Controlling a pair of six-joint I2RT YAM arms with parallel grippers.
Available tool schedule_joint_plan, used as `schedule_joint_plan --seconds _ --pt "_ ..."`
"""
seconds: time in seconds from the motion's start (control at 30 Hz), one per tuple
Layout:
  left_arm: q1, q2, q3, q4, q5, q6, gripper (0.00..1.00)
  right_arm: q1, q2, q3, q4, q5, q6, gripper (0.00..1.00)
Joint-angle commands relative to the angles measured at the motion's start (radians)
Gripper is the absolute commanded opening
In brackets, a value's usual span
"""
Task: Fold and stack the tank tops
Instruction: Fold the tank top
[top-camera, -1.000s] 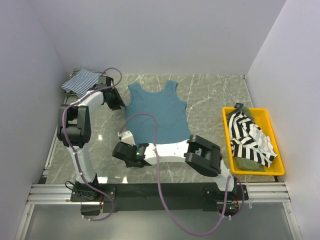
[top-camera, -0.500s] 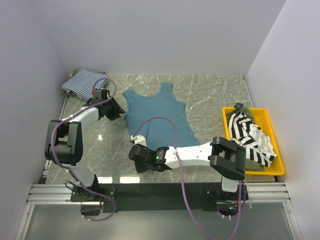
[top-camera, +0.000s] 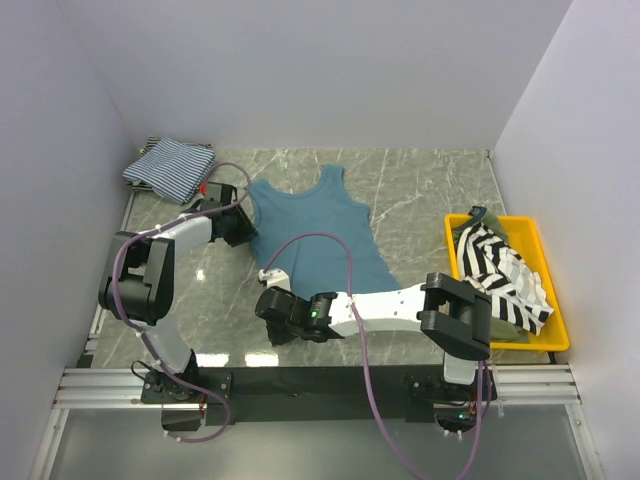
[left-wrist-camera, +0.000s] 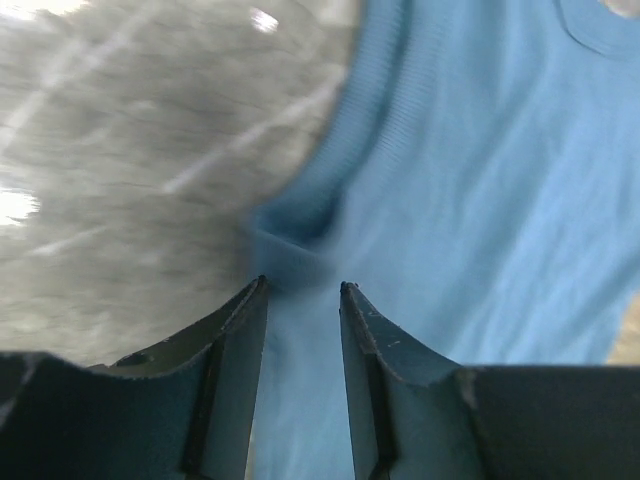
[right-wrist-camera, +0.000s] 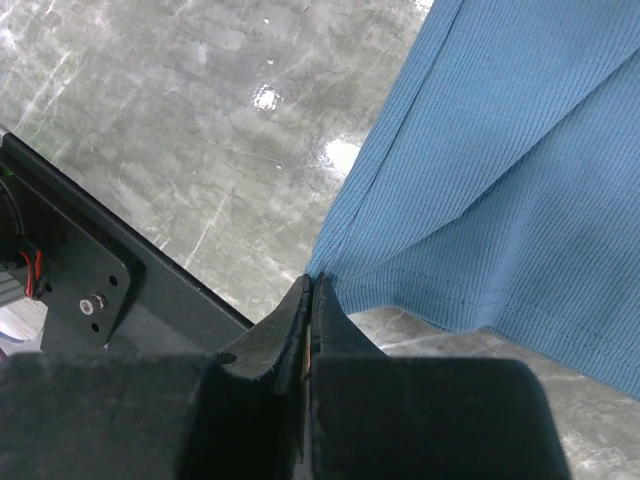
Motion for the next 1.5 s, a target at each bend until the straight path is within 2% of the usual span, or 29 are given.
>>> schedule_joint_plan --seconds 0.0,0.33,0.7,0.8,0.83,0.93,1.37,1.47 --pt "0.003 -0.011 0.029 -0.021 -0.092 0.018 0.41 0.008 -0.023 0.036 0.001 0.009 -0.005 0.0" --pt "0.003 0.011 0.06 -0.056 -0.135 0.028 0.35 0.009 -0.016 0.041 -0.006 0.007 0.003 0.0" --pt "0.001 0.075 0.066 -0.012 -0.132 0.02 0.35 0.009 -0.011 0.073 -0.014 -0.028 -0.002 0.0" --pt "0.001 0.083 0.08 -0.018 -0.152 0.011 0.24 0.009 -0.008 0.084 -0.011 -0.056 -0.005 0.0" --pt "0.001 0.083 0.087 -0.021 -0.163 0.008 0.15 0.011 -0.003 0.085 -0.011 -0.063 -0.003 0.0" --pt "0.001 0.075 0.103 -0.038 -0.207 -0.002 0.01 0.009 0.009 0.087 0.003 -0.092 0.003 0.0" --pt "0.081 -0.006 0.08 -0.118 -0.385 -0.069 0.0 0.021 0.105 0.173 0.084 -0.25 0.002 0.0" --pt "0.098 -0.011 0.08 -0.113 -0.375 -0.068 0.01 0.021 0.106 0.188 0.089 -0.258 -0.005 0.0"
